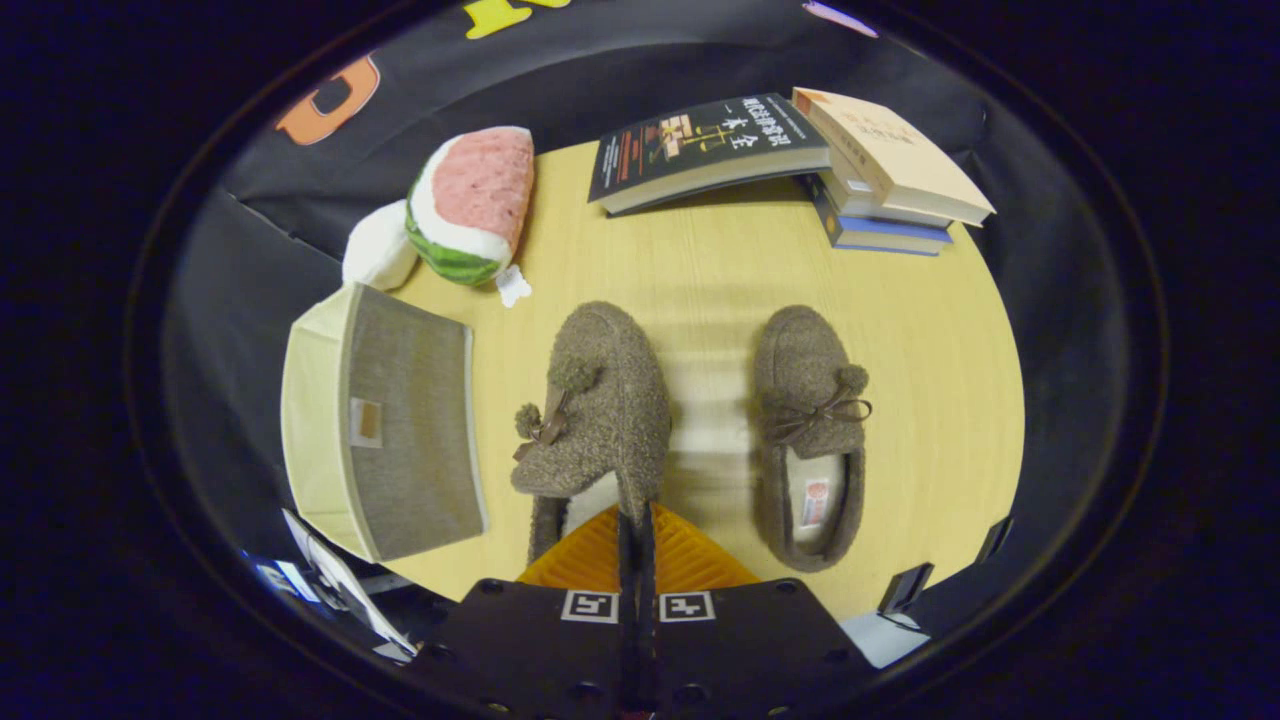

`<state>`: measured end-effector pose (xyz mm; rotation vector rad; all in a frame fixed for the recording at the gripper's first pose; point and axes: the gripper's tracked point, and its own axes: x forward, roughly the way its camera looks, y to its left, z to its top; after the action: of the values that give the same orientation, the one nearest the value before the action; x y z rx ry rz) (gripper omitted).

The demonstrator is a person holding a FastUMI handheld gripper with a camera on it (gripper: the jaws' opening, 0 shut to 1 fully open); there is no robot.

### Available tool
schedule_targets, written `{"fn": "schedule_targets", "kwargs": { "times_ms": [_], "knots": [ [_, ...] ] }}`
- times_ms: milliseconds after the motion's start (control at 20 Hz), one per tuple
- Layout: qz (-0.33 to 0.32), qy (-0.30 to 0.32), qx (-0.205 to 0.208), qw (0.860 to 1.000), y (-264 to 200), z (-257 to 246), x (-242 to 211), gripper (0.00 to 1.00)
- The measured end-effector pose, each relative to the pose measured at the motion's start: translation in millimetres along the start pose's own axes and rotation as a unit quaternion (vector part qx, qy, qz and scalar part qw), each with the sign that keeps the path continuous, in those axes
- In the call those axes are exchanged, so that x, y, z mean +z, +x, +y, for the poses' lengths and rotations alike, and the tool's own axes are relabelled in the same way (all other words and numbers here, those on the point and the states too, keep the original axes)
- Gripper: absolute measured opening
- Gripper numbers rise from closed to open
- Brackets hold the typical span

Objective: Open the storage box then place both shoes into the box .Put the left shoe in first, then the right shoe, with the right side of both shoes facing outward in a uniform manner.

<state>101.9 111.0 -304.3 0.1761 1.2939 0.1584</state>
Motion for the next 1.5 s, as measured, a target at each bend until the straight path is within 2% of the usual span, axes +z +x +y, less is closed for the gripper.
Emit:
{"fn": "schedule_targets", "kwargs": {
  "times_ms": [200, 400, 650, 850, 1050, 1150, 1400, 1500],
  "knots": [
    [-0.02, 0.007, 0.03, 0.999, -41.6, 52.7, 0.6, 0.0],
    [-0.047, -0.012, 0.059, 0.997, -76.8, 118.3, 2.8, 0.0],
    [-0.059, -0.042, 0.101, 0.992, -83.6, 209.0, -2.9, 0.0],
    [-0.057, -0.044, 0.107, 0.992, -53.9, 260.1, -10.5, 0.0],
    [-0.058, -0.014, 0.104, 0.993, -9.7, 293.7, -15.5, 0.0],
    [-0.056, -0.006, 0.093, 0.994, 15.1, 302.2, -13.8, 0.0],
    [-0.038, 0.018, 0.027, 0.999, 90.4, 313.7, -11.4, 0.0],
    [-0.023, 0.032, 0.031, 0.999, 119.0, 322.8, -14.9, 0.0]
  ]
}}
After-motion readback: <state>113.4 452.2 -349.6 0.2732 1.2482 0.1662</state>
